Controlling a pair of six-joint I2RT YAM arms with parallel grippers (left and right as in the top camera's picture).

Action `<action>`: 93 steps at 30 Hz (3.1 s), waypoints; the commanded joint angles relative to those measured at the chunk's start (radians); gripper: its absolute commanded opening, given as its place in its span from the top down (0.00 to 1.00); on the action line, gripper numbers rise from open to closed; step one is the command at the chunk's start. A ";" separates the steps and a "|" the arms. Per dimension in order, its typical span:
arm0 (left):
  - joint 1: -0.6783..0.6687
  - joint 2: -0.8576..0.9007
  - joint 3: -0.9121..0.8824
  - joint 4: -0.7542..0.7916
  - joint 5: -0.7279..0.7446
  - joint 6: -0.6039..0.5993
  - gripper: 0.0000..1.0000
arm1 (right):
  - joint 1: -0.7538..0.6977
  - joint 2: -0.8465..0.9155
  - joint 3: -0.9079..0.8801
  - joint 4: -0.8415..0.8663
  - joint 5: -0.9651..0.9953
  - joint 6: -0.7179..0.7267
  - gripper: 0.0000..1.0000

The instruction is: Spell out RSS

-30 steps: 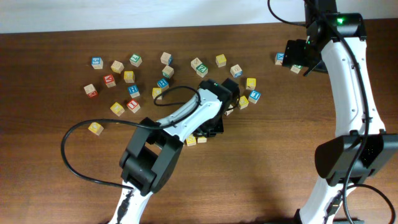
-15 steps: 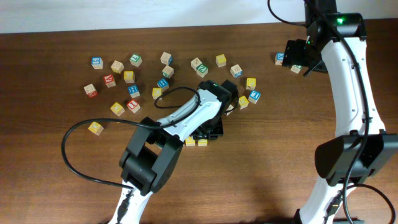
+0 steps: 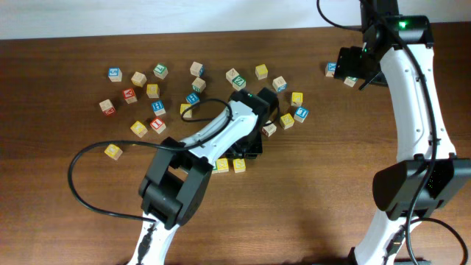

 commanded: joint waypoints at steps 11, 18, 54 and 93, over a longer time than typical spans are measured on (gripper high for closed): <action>0.479 -0.013 0.628 -0.462 0.061 0.203 0.65 | -0.001 -0.003 0.003 0.000 0.001 0.003 0.02; 0.776 -0.108 0.435 -0.462 0.273 0.432 0.76 | -0.001 -0.003 0.003 0.000 0.001 0.003 0.02; 0.479 -0.550 -0.686 0.270 0.212 0.263 1.00 | 0.112 -0.202 -0.314 -0.167 -0.471 -0.150 0.96; 0.315 -0.393 -0.723 0.562 0.247 0.183 1.00 | 0.563 -0.063 -0.924 0.737 -0.576 0.269 0.96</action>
